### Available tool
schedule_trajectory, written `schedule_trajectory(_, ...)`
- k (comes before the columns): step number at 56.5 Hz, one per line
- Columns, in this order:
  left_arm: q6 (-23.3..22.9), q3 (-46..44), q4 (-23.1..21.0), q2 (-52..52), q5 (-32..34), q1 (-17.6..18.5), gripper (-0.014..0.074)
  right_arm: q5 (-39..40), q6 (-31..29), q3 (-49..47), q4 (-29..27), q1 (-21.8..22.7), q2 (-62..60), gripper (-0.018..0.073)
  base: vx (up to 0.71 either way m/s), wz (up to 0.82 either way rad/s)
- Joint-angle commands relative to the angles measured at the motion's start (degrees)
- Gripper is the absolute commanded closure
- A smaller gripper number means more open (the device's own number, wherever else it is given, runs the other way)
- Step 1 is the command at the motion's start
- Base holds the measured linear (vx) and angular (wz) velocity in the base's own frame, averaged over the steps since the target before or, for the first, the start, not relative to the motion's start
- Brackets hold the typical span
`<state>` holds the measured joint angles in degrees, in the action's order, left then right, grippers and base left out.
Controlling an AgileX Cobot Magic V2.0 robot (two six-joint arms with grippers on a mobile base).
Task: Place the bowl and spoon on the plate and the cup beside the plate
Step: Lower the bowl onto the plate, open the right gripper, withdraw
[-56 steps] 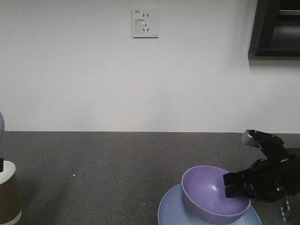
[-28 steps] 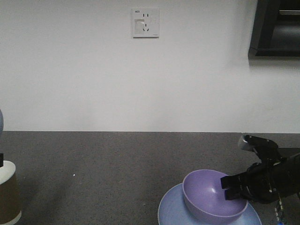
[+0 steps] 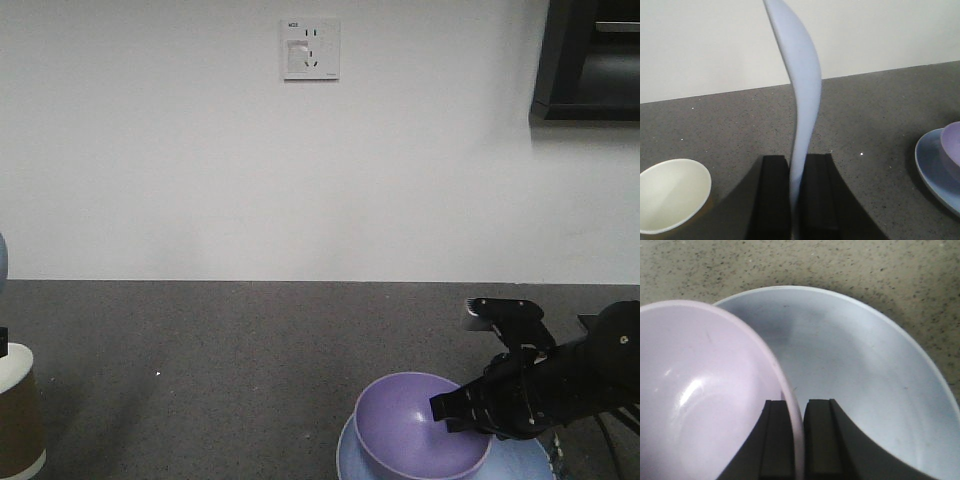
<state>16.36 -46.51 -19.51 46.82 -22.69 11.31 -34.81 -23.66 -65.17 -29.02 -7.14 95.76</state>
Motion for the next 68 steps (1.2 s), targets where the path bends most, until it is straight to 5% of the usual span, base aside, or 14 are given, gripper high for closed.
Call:
schedule_trajectory(1,-0.62,-1.4,-1.0,-0.25,3.9,0.42,0.0599,3.55,0.13,-1.93,-0.8,0.17,-1.19,0.0567,0.0,0.0)
schedule_trajectory(15,-0.39,-1.4,-1.0,-0.25,3.31,0.42,0.0596,4.07,-0.65,-1.93,-0.97,0.17,0.16,0.0473,0.0,0.0)
schedule_trajectory(36,-0.39,-1.4,-1.0,-0.25,3.09,0.42,0.0596,5.3,-1.49,-1.93,-1.03,0.17,-1.09,0.0015,0.0,0.0)
schedule_trajectory(44,-0.39,-1.4,-1.0,-0.25,1.78,0.42,0.0596,5.37,-1.79,-3.03,0.25,0.17,-4.61,-0.006,0.0,0.0)
schedule_trajectory(56,-0.14,-3.49,-0.13,0.47,-2.95,0.42,0.0596,4.26,-0.77,-3.26,4.53,0.17,-14.51,0.0045,0.0,0.0)
schedule_trajectory(68,0.13,-13.11,2.05,6.43,-11.44,0.42,0.0596,4.1,3.09,0.95,10.26,0.17,-24.9,0.0576,0.0,0.0)
